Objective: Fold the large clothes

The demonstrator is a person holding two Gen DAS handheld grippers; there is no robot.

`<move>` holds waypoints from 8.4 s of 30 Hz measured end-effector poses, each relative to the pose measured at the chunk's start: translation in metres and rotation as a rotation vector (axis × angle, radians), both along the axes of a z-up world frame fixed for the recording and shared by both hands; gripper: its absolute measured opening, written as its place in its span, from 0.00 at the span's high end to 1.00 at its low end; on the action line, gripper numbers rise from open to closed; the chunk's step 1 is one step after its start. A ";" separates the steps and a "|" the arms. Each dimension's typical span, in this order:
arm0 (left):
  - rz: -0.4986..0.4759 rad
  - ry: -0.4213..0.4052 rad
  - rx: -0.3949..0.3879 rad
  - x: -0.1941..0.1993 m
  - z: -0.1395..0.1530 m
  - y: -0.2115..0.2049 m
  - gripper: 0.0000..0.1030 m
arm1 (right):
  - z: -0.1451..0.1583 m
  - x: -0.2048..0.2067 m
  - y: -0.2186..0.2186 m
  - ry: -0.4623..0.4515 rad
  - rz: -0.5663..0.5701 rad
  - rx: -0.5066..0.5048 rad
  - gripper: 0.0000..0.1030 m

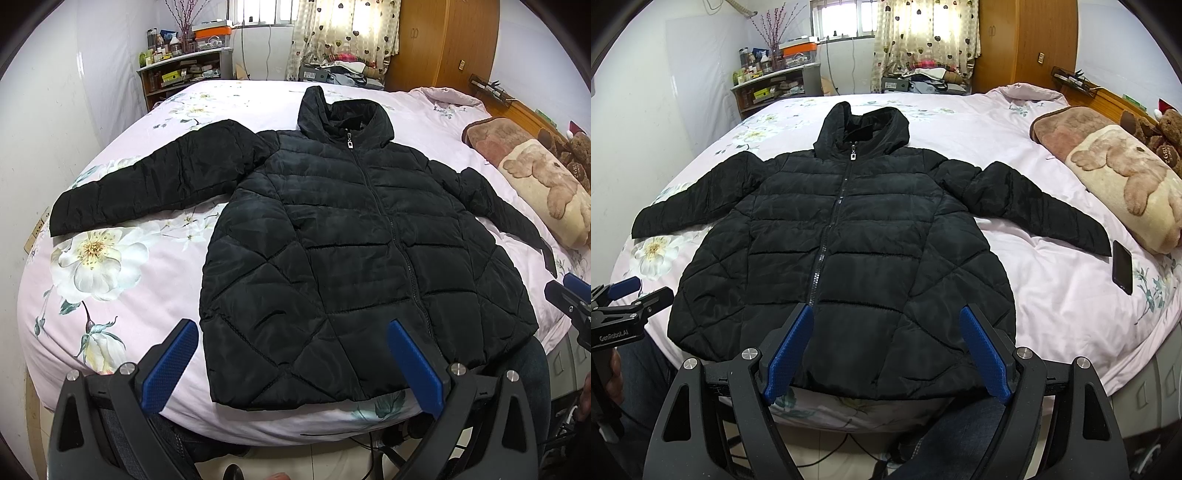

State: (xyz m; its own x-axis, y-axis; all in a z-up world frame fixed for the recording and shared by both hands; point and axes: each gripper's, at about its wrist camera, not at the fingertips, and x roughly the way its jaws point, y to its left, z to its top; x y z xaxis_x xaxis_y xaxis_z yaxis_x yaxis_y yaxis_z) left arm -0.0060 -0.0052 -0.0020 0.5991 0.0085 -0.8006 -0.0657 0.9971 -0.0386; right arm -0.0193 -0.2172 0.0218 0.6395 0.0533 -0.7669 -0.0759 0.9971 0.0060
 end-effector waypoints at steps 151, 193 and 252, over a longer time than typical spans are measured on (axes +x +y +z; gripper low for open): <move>-0.327 -0.129 -0.360 0.288 0.013 -0.006 0.21 | -0.059 0.215 -0.078 0.023 -0.098 0.135 0.22; -0.064 -0.082 -0.092 0.276 -0.046 0.120 0.52 | -0.092 0.320 -0.048 0.080 -0.025 0.118 0.52; -0.223 -0.048 -0.072 0.234 -0.023 0.006 0.43 | -0.119 0.184 -0.320 0.068 -0.634 0.319 0.44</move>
